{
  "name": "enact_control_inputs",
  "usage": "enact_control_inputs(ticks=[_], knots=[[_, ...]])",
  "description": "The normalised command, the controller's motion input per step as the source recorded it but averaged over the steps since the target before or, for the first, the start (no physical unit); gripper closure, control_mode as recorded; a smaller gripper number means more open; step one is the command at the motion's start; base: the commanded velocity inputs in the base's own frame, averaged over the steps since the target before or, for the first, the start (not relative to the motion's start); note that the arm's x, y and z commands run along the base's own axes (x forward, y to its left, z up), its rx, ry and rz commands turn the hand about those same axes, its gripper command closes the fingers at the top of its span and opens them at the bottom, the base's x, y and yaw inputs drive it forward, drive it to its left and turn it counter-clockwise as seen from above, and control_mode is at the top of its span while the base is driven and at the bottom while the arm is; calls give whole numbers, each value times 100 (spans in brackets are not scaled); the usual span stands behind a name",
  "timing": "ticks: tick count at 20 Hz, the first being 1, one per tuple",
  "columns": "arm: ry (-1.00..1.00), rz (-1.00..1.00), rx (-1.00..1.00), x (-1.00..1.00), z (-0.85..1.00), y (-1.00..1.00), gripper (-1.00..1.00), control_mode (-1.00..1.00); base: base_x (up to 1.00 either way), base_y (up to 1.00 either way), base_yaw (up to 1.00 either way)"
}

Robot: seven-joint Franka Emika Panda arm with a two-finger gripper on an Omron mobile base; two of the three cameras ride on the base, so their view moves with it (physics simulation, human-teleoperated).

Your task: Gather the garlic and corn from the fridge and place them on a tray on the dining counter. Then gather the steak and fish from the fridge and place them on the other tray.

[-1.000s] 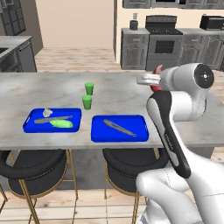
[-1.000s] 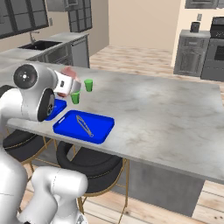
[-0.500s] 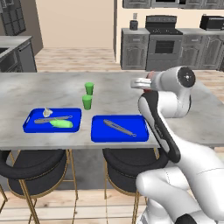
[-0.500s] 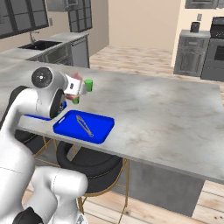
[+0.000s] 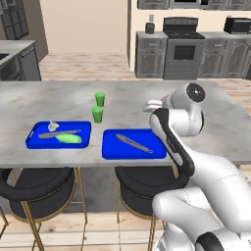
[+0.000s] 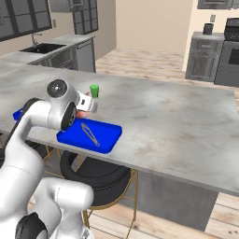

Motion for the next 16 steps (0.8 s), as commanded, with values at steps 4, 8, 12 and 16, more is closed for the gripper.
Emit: enact_control_inputs(ticks=[4,8,12,16], knots=[[0,3,0,0,-60,-10,100,-100,0,0,0],[0,2,0,3,-26,-12,100,-100,0,0,0],[4,0,-4,18,-16,-1,100,-100,0,0,0],[11,0,-11,29,-16,0,100,-100,0,0,0]])
